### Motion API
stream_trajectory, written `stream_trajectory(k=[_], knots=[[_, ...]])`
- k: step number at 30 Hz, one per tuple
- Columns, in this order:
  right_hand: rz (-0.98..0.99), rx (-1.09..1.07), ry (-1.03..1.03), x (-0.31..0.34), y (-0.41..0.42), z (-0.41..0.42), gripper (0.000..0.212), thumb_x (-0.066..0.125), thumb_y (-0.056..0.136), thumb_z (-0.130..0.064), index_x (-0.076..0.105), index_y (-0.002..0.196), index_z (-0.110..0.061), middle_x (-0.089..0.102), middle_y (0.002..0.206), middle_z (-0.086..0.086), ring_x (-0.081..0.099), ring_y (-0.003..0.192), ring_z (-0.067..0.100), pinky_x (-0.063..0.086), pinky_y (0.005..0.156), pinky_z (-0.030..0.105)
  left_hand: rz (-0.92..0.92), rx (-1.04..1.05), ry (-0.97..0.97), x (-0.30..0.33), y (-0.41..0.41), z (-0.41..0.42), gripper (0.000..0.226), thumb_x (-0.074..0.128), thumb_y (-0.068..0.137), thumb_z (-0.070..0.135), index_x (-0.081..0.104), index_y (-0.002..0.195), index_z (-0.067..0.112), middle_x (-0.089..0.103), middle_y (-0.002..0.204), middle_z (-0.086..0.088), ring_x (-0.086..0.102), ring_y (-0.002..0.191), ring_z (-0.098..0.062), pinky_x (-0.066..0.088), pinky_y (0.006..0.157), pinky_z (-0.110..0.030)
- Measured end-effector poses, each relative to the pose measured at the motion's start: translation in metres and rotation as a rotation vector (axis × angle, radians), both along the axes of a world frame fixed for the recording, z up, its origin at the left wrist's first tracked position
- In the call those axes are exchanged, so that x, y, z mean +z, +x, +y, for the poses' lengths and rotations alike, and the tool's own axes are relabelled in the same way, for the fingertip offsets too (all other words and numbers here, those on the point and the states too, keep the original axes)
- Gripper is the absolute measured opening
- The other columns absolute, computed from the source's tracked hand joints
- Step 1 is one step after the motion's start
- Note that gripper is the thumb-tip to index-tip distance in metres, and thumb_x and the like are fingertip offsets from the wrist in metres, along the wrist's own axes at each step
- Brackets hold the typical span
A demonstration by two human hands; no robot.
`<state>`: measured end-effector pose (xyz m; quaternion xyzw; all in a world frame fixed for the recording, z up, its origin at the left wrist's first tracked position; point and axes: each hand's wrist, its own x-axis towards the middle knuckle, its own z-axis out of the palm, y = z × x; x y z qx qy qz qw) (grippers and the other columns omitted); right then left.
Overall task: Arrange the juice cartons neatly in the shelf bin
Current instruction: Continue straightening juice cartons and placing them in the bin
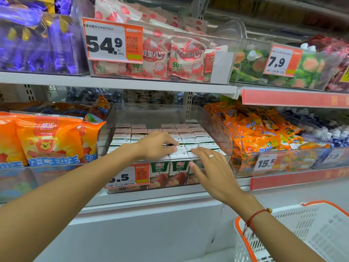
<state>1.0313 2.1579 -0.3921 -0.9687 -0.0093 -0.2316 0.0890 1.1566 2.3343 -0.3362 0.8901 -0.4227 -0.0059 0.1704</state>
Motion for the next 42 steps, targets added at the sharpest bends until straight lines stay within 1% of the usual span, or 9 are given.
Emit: stream_trajectory(k=[4, 12, 19, 23, 26, 30, 34, 38, 42], knots=[[-0.026, 0.031, 0.107, 0.001, -0.002, -0.003, 0.038, 0.047, 0.100, -0.039, 0.049, 0.135, -0.024, 0.050, 0.142, -0.005, 0.041, 0.132, 0.016, 0.027, 0.108, 0.026, -0.041, 0.139, -0.043, 0.000, 0.013, -0.001, 0.036, 0.052, 0.099, 0.032, 0.058, 0.133, 0.022, 0.056, 0.137, -0.004, 0.053, 0.123, -0.024, 0.045, 0.097, -0.038], [-0.052, 0.041, 0.076, -0.001, -0.003, -0.004, 0.034, 0.047, 0.099, -0.039, 0.052, 0.130, -0.026, 0.052, 0.137, -0.009, 0.042, 0.125, 0.013, 0.023, 0.096, 0.015, -0.016, 0.155, 0.196, 0.022, 0.034, -0.018, 0.039, 0.060, 0.092, 0.047, 0.061, 0.126, 0.027, 0.062, 0.119, 0.003, 0.057, 0.107, -0.020, 0.047, 0.083, -0.034], [-0.058, 0.043, 0.069, 0.000, -0.002, -0.003, 0.031, 0.048, 0.099, -0.038, 0.053, 0.127, -0.026, 0.053, 0.132, -0.011, 0.053, 0.099, 0.012, 0.020, 0.090, 0.014, -0.014, 0.160, 0.333, 0.035, 0.040, -0.031, 0.044, 0.068, 0.086, 0.046, 0.063, 0.122, 0.020, 0.060, 0.106, 0.004, 0.059, 0.102, -0.023, 0.049, 0.085, -0.034], [-0.061, 0.046, 0.062, 0.000, -0.002, -0.002, 0.031, 0.047, 0.100, -0.037, 0.052, 0.128, -0.025, 0.053, 0.132, -0.009, 0.050, 0.104, 0.010, 0.024, 0.094, 0.019, 0.007, 0.168, 0.333, 0.036, 0.039, -0.032, 0.044, 0.069, 0.086, 0.043, 0.065, 0.121, 0.017, 0.062, 0.113, 0.000, 0.060, 0.106, -0.025, 0.050, 0.092, -0.038], [-0.063, 0.047, 0.059, 0.001, -0.003, -0.001, 0.030, 0.047, 0.100, -0.036, 0.051, 0.127, -0.025, 0.053, 0.131, -0.009, 0.051, 0.108, 0.013, 0.022, 0.092, 0.018, -0.010, 0.171, 0.324, 0.033, 0.038, -0.034, 0.044, 0.068, 0.089, 0.040, 0.062, 0.124, 0.015, 0.063, 0.119, -0.003, 0.059, 0.108, -0.026, 0.050, 0.089, -0.036], [-0.072, 0.069, 0.055, 0.002, -0.003, -0.001, 0.028, 0.048, 0.100, -0.035, 0.052, 0.125, -0.024, 0.055, 0.128, -0.009, 0.042, 0.086, 0.005, 0.019, 0.087, 0.015, -0.061, 0.148, 0.384, 0.029, 0.037, -0.032, 0.036, 0.056, 0.095, 0.045, 0.058, 0.123, 0.022, 0.059, 0.117, -0.001, 0.050, 0.110, -0.026, 0.040, 0.078, -0.033], [-0.079, 0.085, 0.060, 0.002, -0.002, -0.003, 0.027, 0.049, 0.099, -0.035, 0.052, 0.124, -0.025, 0.056, 0.125, -0.010, 0.039, 0.083, 0.002, 0.020, 0.086, 0.016, 0.041, 0.165, 0.252, 0.030, 0.037, -0.028, 0.049, 0.055, 0.094, 0.048, 0.057, 0.127, 0.010, 0.059, 0.122, -0.003, 0.053, 0.112, -0.026, 0.047, 0.093, -0.040], [-0.076, 0.091, 0.053, 0.002, -0.002, -0.004, 0.027, 0.050, 0.099, -0.034, 0.052, 0.125, -0.025, 0.055, 0.126, -0.011, 0.039, 0.084, 0.002, 0.020, 0.086, 0.016, 0.189, 0.208, -0.011, 0.041, 0.037, -0.022, 0.048, 0.058, 0.096, 0.034, 0.051, 0.132, 0.003, 0.058, 0.130, -0.012, 0.056, 0.115, -0.027, 0.046, 0.098, -0.036], [-0.042, 0.079, 0.054, 0.002, -0.002, -0.004, 0.031, 0.051, 0.098, -0.034, 0.050, 0.128, -0.025, 0.054, 0.127, -0.010, 0.046, 0.089, 0.007, 0.022, 0.088, 0.019, 0.083, 0.228, -0.141, 0.033, 0.022, -0.013, 0.049, 0.058, 0.096, 0.033, 0.045, 0.137, 0.010, 0.055, 0.136, -0.009, 0.055, 0.118, -0.026, 0.044, 0.099, -0.039]])
